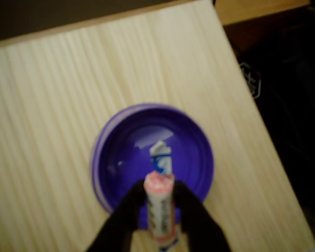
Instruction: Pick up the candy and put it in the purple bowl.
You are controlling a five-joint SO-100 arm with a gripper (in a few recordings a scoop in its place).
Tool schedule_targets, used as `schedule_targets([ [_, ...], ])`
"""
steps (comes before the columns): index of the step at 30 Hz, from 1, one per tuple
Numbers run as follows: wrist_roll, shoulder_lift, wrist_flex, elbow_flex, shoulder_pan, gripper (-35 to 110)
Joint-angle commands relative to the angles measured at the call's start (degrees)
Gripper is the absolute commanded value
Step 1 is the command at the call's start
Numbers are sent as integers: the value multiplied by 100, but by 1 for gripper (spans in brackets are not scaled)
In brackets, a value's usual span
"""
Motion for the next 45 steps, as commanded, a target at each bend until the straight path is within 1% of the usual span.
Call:
schedule_targets([
  [1, -79, 132, -246, -677, -123, 2],
  [6, -123, -97, -202, -932, -149, 4],
  [21, -272, -35, -483, -844, -237, 12],
  [24, -211, -114, -360, -967, -237, 11],
  [28, -141, -79, -457, -844, -237, 9],
  [31, -44, 9, -545, -729, -246, -1],
  [34, 123, 132, -413, -650, -229, -1],
  [41, 439, 1011, -475, 422, -105, -1],
  [45, 483, 1257, -132, 686, 0, -1],
])
